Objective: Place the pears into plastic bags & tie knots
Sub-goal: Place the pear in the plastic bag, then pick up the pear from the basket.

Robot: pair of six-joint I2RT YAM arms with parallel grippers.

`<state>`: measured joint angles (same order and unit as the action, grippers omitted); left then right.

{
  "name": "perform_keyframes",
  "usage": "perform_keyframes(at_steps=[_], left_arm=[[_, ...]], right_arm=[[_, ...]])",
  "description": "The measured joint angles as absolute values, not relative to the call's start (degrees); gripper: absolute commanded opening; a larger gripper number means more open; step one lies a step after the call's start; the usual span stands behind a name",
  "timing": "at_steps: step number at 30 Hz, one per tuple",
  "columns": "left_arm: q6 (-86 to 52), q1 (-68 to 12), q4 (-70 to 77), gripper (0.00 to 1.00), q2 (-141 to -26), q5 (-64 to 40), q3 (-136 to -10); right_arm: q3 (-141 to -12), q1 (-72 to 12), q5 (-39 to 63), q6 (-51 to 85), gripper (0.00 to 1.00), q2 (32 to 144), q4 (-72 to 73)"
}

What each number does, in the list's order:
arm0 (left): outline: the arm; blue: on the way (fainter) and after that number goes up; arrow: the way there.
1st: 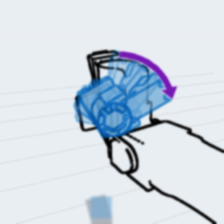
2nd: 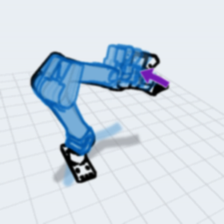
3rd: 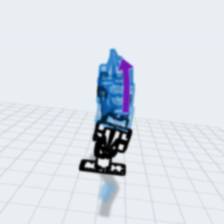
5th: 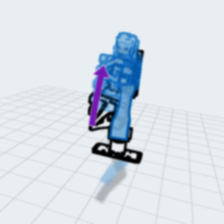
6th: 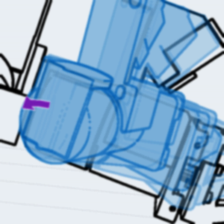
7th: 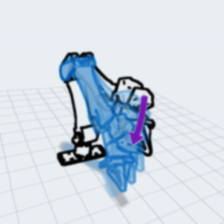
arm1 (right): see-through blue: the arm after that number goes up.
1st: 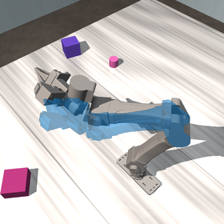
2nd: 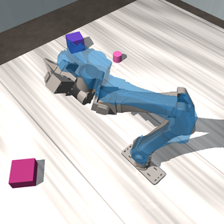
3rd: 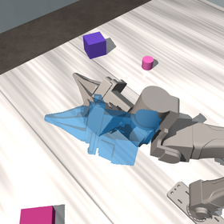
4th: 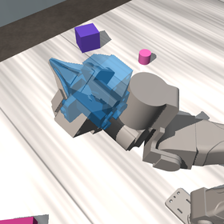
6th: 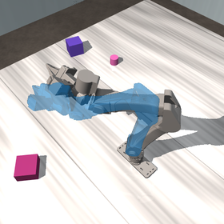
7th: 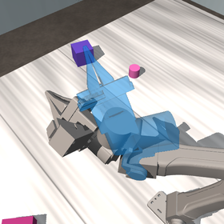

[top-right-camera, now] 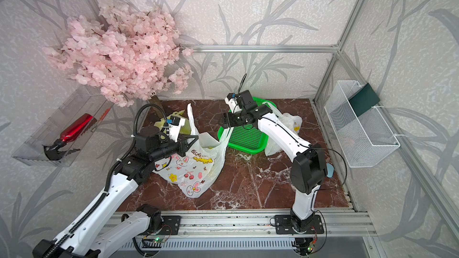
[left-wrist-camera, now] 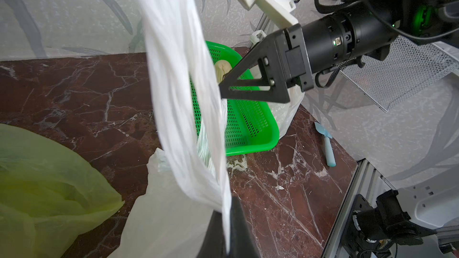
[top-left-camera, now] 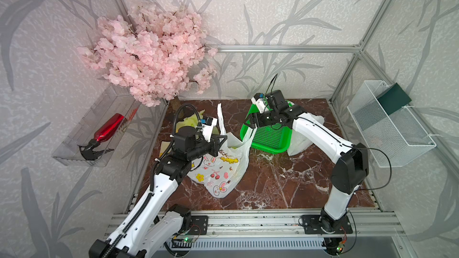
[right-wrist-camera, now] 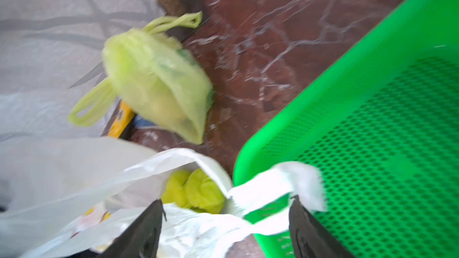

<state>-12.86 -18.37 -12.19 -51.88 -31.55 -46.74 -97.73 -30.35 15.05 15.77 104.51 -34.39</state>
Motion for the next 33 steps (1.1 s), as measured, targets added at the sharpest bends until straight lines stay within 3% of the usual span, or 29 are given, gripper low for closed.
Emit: perform_keyframes(at_steps=[6,12,25,29,33], left_arm=[[-12.93,-18.37,-11.99,0.00,-51.90,-31.55,-46.63],[-13.08,-18.48,-11.97,0.00,-51.90,-31.55,-46.63],[-13.08,-18.68,-11.99,0.00,-51.90,-31.55,-45.89],[-13.06,-18.68,-12.01,0.00,-51.90,-31.55,-45.89],[-13.06,-18.68,-12.01,0.00,-51.90,-31.55,-45.89]], right_arm=[[-105.75,-26.37,-6.61,14.79,0.80,116.53,-39.59],[-116.18,-24.12,-21.34,14.46,0.82,130.02,-43.53],[-145.14,-18.63,-33.30,12.12,0.83,151.59,-52.31],[-150.91,-18.28,-33.36,11.97,0.73,156.18,-55.31],[-151.30,-17.87,-31.05,12.29,0.49,156.22,-55.99]])
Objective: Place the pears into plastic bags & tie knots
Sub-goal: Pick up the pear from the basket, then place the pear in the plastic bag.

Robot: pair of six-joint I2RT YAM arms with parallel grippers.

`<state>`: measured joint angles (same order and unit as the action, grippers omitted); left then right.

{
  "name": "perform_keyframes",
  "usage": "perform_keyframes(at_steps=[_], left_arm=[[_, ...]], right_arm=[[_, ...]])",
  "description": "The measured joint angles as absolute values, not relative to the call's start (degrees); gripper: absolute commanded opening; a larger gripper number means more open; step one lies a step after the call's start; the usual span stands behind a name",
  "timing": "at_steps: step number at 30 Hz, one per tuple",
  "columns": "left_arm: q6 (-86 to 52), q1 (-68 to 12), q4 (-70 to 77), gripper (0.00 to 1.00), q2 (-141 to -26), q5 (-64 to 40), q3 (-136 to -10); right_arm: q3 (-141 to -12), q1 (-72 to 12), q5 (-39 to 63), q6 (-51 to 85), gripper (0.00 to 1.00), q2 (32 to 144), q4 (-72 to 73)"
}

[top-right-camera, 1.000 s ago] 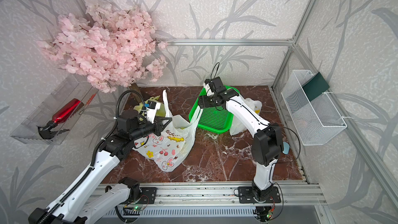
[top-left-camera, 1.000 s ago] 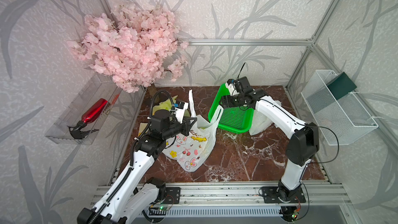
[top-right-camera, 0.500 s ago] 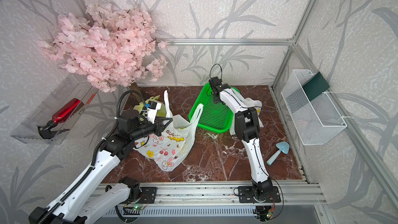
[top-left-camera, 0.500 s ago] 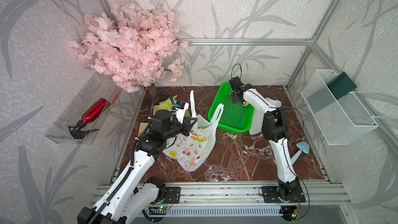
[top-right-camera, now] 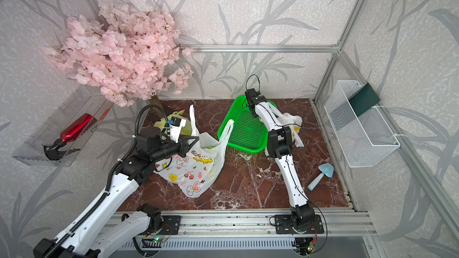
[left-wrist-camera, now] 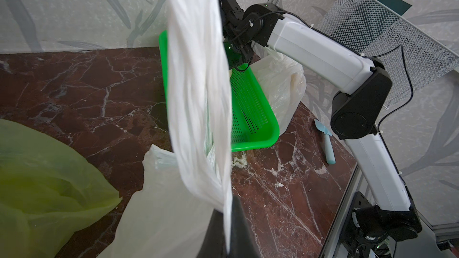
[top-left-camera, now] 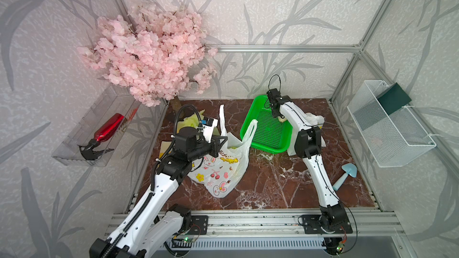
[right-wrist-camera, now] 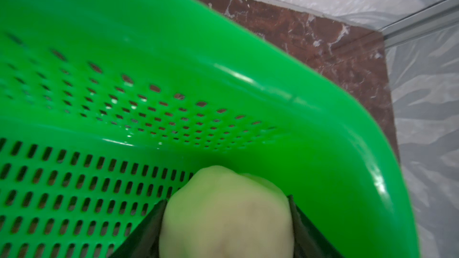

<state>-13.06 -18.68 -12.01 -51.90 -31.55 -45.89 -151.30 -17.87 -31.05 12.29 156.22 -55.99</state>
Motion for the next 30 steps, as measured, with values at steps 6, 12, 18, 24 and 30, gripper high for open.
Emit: perform_keyframes(at_steps=[6,12,18,24,30], left_arm=[[-13.06,-18.68,-12.03,0.00,-51.90,-31.53,-45.89],[-12.84,-18.68,-12.03,0.00,-51.90,-31.33,-45.89],[-11.97,-18.68,-12.51,0.00,-51.90,-30.83,-45.89],[-11.44,-18.68,-12.69,0.00,-51.88,-30.28,-45.89],[-11.38,-18.68,-12.71,0.00,-51.90,-30.35,-45.91]], right_arm=[[-148.18,-18.13,-25.91,12.14,0.43,152.83,-57.34],[-132.70,-23.31,-18.06,11.29,0.40,138.89,-55.66],[-108.49,-32.34,-4.78,8.93,0.36,114.61,-44.03],[-87.02,-34.13,18.00,12.08,0.31,96.33,-30.74],[-88.33,-37.74,34.11,14.35,0.31,101.67,-28.42]])
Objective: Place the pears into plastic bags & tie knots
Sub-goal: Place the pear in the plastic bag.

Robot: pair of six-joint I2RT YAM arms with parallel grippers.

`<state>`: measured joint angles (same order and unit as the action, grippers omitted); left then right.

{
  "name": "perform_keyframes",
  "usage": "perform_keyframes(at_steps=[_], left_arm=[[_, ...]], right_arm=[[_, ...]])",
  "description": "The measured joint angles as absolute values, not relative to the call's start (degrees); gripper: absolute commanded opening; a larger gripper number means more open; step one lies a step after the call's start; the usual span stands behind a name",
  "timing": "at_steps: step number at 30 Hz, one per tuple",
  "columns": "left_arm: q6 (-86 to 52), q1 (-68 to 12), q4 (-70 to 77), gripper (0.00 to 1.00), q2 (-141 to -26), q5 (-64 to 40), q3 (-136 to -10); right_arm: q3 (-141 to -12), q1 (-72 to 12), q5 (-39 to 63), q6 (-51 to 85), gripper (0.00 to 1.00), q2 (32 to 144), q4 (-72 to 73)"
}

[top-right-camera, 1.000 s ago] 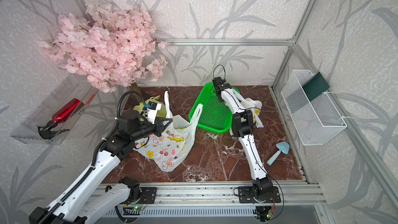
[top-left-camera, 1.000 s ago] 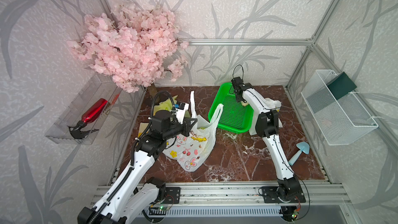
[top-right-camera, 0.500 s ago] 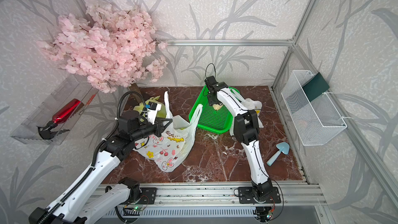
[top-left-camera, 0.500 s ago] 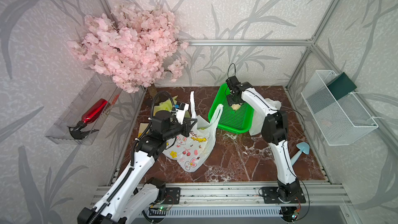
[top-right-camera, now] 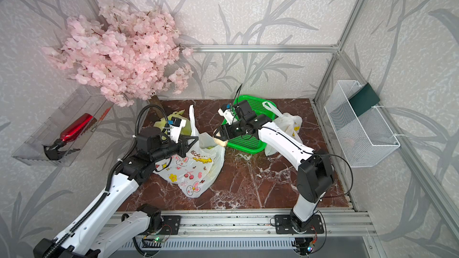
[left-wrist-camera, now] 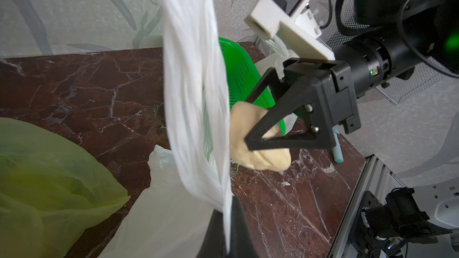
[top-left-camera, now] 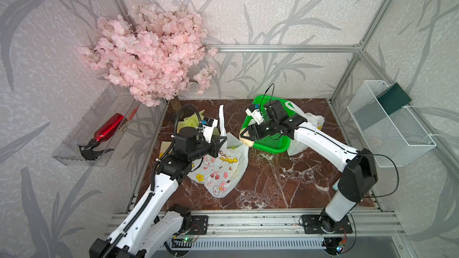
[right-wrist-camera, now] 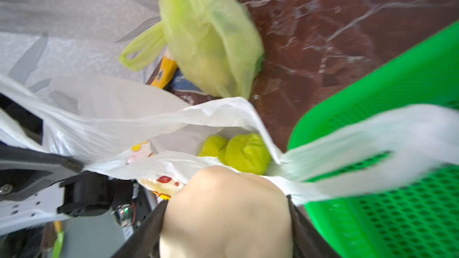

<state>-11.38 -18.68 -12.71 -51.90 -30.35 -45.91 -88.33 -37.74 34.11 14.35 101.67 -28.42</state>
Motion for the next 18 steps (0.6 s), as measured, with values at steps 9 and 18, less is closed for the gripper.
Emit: perform_keyframes(at_steps=[9,18], left_arm=[[-11.62,-18.68,-13.85,0.00,-51.00,-31.73,-45.91],[-11.62,-18.68,-14.87,0.00,-49.56,-32.16,-45.91]], right_arm=[[-112.18,-41.52,45.69,22.96,0.34,126.72,-30.98],[-119.44,-45.69,34.28,27.59,0.78,129.38,-39.07]])
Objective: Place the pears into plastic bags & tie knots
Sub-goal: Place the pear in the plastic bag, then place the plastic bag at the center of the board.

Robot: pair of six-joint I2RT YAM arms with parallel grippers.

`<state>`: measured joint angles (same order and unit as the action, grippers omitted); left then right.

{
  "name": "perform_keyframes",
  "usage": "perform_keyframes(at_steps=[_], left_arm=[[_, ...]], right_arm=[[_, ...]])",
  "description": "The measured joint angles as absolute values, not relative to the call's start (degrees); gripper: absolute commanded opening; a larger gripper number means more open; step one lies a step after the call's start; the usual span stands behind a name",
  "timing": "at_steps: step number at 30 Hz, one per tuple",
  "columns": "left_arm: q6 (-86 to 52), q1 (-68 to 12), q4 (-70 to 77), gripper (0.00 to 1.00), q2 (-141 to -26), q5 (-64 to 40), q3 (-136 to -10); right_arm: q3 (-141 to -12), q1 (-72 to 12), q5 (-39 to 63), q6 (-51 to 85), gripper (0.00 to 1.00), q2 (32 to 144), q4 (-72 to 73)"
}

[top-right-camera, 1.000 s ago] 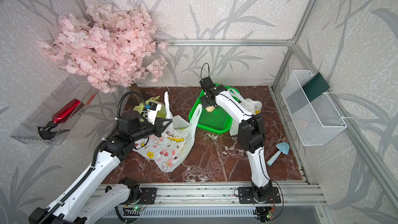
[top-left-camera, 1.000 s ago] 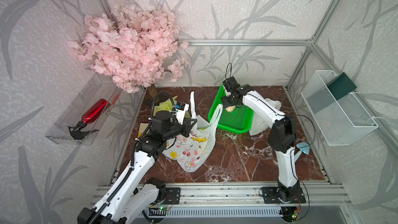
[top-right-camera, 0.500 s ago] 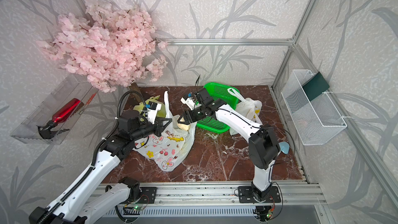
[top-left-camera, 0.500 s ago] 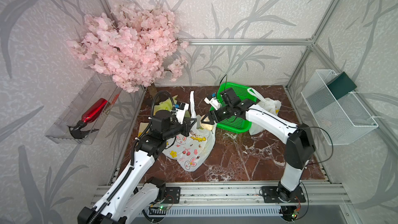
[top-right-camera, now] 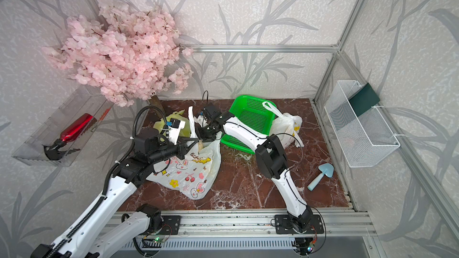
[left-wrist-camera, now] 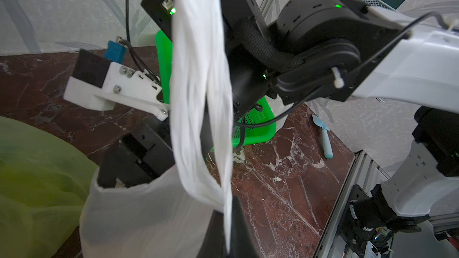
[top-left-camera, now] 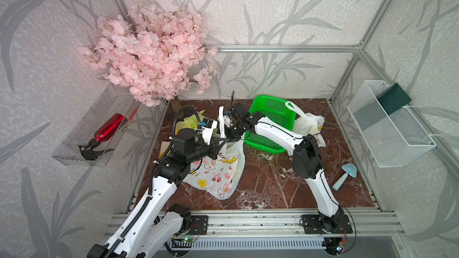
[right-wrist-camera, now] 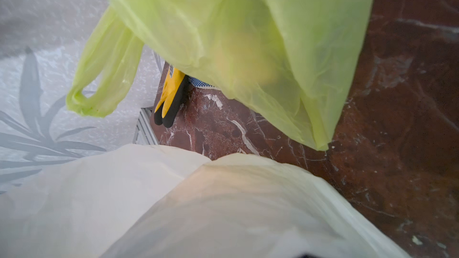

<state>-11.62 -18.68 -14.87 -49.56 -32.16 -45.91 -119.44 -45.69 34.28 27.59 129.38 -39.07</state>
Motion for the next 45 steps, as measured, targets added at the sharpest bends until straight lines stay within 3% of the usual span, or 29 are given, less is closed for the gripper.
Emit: perform_keyframes(at_steps=[8,17,21,28,32,36,39,40,45], left_arm=[[-11.57,-18.68,-14.96,0.00,-48.82,-31.62,-45.91],[-11.68,-18.68,-14.87,0.00,-48.58,-31.59,-45.71],[-12.01,-18.68,-14.66,0.00,-48.62,-31.59,-45.58],[-12.23,-18.68,-14.50,0.00,-48.62,-31.59,-45.56],[-12.23,-18.68,-14.55,0.00,-48.60,-31.59,-45.30],[-12.19,-18.68,-14.70,0.00,-48.25,-31.46,-44.80],[-12.16,-18.68,-14.96,0.00,-47.42,-30.65,-44.58],[-12.14,-18.68,-15.07,0.00,-46.74,-29.91,-44.40],[-12.14,-18.68,-16.64,0.00,-41.87,-23.57,-44.05]], right_arm=[[-107.68,-43.92,27.38,23.94,0.85,115.94,-40.21],[-94.72,-38.63,12.36,24.21,0.78,106.24,-35.92],[-95.00,-39.03,8.40,24.21,0.80,107.59,-33.19],[-108.55,-40.75,2.87,22.98,0.79,120.29,-29.87],[-117.25,-41.25,-0.14,21.78,0.66,128.66,-30.59],[-121.82,-41.28,-1.67,19.62,0.24,132.79,-31.73],[-123.72,-41.50,-0.49,17.76,0.04,132.92,-32.64],[-124.97,-41.56,0.43,16.93,0.00,132.79,-33.08],[-125.71,-42.39,8.38,16.34,0.00,126.85,-36.10]])
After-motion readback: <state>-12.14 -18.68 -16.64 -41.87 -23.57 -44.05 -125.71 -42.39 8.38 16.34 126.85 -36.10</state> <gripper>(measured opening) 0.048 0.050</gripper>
